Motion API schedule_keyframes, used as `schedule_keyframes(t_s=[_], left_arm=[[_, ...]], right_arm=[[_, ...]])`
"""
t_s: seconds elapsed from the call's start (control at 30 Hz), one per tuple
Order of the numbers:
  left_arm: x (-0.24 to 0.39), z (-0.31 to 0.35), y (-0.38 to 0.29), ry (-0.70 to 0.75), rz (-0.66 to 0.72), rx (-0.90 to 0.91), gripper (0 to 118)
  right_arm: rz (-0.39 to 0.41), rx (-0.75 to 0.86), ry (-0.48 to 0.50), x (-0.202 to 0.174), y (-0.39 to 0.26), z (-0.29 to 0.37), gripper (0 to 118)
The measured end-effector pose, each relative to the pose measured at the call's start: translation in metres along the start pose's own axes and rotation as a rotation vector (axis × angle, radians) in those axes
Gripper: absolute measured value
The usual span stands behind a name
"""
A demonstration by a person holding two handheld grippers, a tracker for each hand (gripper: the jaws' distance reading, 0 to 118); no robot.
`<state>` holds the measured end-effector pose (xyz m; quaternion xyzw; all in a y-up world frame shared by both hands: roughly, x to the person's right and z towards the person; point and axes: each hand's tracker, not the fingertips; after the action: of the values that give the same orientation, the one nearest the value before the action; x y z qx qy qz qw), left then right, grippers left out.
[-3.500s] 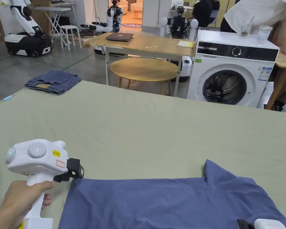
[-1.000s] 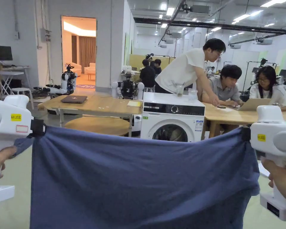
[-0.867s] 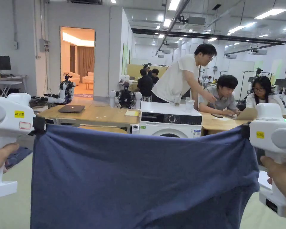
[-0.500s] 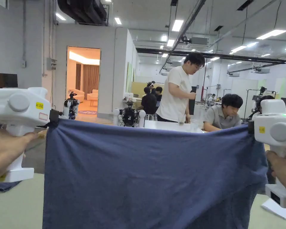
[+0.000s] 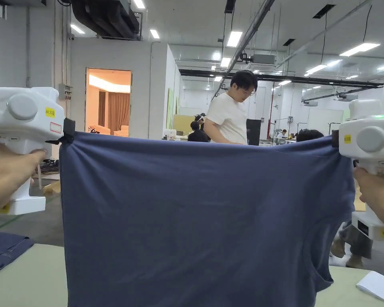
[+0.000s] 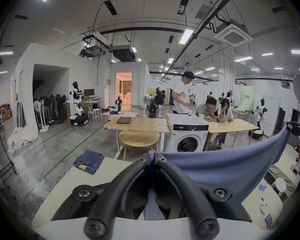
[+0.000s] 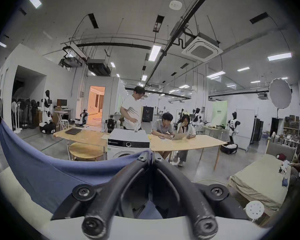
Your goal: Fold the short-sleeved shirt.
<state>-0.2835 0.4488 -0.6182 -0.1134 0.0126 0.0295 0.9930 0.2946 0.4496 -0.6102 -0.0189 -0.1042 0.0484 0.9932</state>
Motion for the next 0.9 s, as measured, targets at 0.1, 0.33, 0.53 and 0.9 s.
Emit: schedule_keyframes(t_s=[0.1, 0.33, 0.53, 0.9], left_arm=[[-0.002, 0.002, -0.009, -0.002, -0.007, 0.003, 0], [-0.007, 0.010, -0.074, -0.007, -0.008, -0.077, 0], [-0.018, 0.028, -0.146, -0.032, 0.004, -0.152, 0], [-0.020, 0.119, -0.232, -0.078, -0.008, -0.176, 0]], right_arm=[[-0.002, -0.006, 0.001, -0.001, -0.007, 0.006, 0], [0.032, -0.071, 0.014, -0.006, -0.072, 0.026, 0], [0.005, -0.157, 0.032, -0.001, -0.141, 0.068, 0], [0.043, -0.219, 0.048, 0.025, -0.209, 0.185, 0]])
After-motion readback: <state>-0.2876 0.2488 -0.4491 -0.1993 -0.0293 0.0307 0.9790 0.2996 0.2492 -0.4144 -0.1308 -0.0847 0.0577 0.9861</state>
